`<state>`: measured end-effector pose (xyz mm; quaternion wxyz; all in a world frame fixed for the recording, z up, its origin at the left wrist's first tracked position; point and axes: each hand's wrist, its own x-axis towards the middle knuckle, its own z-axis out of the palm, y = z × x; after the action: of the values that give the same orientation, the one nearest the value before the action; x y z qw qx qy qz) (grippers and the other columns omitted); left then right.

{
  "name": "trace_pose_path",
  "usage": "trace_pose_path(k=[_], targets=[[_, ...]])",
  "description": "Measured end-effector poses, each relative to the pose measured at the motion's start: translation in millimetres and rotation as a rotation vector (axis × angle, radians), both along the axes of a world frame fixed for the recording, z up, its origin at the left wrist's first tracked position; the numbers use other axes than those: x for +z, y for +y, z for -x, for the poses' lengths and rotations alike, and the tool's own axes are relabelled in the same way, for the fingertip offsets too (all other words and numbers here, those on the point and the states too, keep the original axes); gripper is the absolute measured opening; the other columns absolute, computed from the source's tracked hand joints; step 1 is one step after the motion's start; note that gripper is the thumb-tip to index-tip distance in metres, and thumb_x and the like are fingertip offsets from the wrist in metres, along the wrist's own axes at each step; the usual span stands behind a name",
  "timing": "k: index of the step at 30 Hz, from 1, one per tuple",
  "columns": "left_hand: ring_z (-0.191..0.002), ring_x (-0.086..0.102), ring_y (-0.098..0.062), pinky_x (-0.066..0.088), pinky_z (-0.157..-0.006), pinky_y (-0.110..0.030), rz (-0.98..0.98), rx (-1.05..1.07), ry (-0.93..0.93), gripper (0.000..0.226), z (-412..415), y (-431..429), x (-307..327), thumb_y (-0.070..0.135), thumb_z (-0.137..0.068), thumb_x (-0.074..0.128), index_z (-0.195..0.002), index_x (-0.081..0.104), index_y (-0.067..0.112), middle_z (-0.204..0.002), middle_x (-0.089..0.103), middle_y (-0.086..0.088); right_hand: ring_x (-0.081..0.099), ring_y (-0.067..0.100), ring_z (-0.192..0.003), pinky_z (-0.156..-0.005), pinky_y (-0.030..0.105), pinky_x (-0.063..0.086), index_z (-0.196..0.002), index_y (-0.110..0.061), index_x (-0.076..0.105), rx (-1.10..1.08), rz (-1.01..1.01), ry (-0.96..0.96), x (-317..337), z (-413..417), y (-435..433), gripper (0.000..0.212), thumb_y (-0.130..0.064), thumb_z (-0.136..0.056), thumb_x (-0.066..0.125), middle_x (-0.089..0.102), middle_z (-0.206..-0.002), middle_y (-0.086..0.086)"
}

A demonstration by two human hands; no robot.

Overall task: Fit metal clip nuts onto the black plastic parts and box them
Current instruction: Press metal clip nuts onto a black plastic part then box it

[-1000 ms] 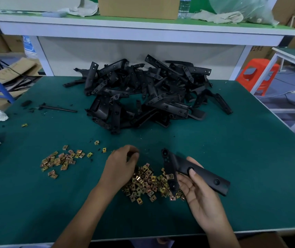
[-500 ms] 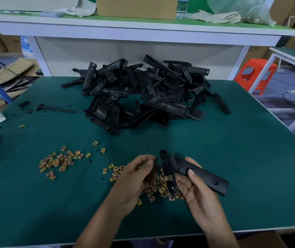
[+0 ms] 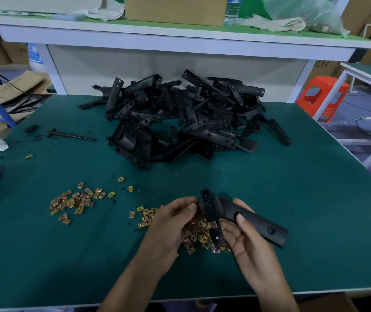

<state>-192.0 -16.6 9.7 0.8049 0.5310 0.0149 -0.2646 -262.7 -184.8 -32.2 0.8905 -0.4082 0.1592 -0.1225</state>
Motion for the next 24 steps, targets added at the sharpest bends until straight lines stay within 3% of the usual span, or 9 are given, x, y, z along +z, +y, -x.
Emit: trace_pose_path(k=[6,12,17,21,24], targets=[[-0.092,0.070,-0.022,0.053,-0.081,-0.035,0.044,-0.026,0.022,0.014,3.8,-3.7,2.0,0.013,-0.097,0.060,-0.109,0.066,0.007,-0.110,0.074,-0.016,0.073,0.025,-0.085,-0.075,0.032,0.061,-0.123,-0.016,0.073,-0.011,0.000,0.004,-0.5,-0.6,1.0,0.043,-0.019,-0.080,0.072,0.071,-0.106,0.022],[-0.085,0.071,-0.016,0.055,-0.067,-0.024,-0.005,-0.010,-0.013,0.008,3.6,-3.4,7.7,0.015,-0.097,0.062,-0.100,0.068,0.011,-0.101,0.076,-0.010,0.072,0.025,-0.086,-0.073,0.031,0.061,-0.120,-0.016,0.074,-0.016,0.068,-0.002,1.2,1.1,2.6,0.040,-0.016,-0.080,0.072,0.071,-0.108,0.023],[-0.084,0.071,-0.017,0.053,-0.070,-0.027,-0.074,-0.011,-0.003,0.006,2.8,-1.5,7.9,0.015,-0.093,0.068,-0.090,0.073,0.015,-0.100,0.077,-0.012,0.073,0.024,-0.088,-0.073,0.029,0.060,-0.118,-0.020,0.075,-0.021,0.127,-0.006,0.1,1.6,3.7,0.037,-0.015,-0.083,0.070,0.073,-0.107,0.020],[-0.071,0.068,-0.008,0.051,-0.058,-0.020,-0.088,-0.022,0.076,0.005,-1.8,2.2,7.6,0.016,-0.087,0.074,-0.090,0.077,0.016,-0.089,0.076,-0.004,0.073,0.022,-0.089,-0.074,0.029,0.060,-0.119,-0.024,0.075,-0.020,0.163,-0.009,-0.5,1.9,5.6,0.038,-0.016,-0.083,0.070,0.074,-0.110,0.016],[-0.070,0.066,-0.006,0.050,-0.060,-0.020,-0.131,0.060,0.053,0.012,-1.3,2.3,0.2,0.016,-0.088,0.075,-0.097,0.079,0.021,-0.088,0.075,0.001,0.073,0.022,-0.091,-0.075,0.028,0.059,-0.121,-0.027,0.074,-0.028,0.196,-0.005,-0.7,1.9,8.1,0.040,-0.017,-0.082,0.071,0.073,-0.118,0.015]])
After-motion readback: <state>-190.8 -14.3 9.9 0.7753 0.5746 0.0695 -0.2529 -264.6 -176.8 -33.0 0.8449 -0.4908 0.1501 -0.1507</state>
